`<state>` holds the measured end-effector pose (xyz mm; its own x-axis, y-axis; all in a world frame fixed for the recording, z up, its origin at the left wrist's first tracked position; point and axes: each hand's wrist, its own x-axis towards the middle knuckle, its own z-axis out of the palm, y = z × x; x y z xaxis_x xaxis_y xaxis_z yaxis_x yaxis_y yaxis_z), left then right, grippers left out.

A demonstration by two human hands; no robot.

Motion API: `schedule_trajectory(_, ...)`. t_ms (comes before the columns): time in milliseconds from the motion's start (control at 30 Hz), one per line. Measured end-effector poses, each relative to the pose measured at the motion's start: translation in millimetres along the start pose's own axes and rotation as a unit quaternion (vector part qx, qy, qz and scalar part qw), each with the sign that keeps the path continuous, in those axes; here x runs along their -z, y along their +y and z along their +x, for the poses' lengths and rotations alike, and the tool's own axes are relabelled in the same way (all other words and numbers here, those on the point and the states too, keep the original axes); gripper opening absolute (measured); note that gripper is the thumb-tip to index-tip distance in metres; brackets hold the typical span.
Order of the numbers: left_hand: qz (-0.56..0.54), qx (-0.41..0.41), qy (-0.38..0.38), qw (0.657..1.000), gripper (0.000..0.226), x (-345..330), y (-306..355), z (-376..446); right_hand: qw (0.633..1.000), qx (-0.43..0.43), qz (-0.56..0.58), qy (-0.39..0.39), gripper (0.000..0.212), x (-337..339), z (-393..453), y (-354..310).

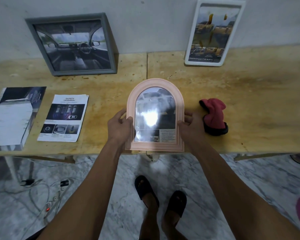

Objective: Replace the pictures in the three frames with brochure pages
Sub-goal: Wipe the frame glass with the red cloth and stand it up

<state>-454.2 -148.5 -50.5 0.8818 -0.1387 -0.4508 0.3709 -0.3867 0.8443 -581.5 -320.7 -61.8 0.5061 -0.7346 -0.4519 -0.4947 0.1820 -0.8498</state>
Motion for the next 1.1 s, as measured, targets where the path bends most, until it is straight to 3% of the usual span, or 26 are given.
schedule_trajectory(300,-0.131,0.029,-0.006,0.991,0.040,23.5,64.8,-47.3,0.996,0.060,0.054,-0.033,0.036,34.1,-36.9,-65.7)
schedule_trajectory(433,-0.156,0.004,-0.011,0.988,0.038,32.7,90.0,-59.2,0.992,0.105,0.056,-0.042,0.042,41.0,-46.2,-97.2)
schedule_trajectory(667,-0.096,-0.064,0.004,0.993,0.030,46.6,125.0,-32.2,0.990,0.130,0.025,-0.043,0.040,22.6,-27.8,-138.6)
schedule_trajectory(933,0.017,-0.139,-0.027,0.990,0.045,39.0,163.9,31.1,0.980,0.188,-0.053,0.023,0.042,0.4,17.7,-170.7)
schedule_trajectory(1100,0.086,-0.172,-0.013,0.981,0.050,16.4,179.4,67.5,0.981,0.164,-0.094,0.044,0.040,-11.2,57.5,-184.4)
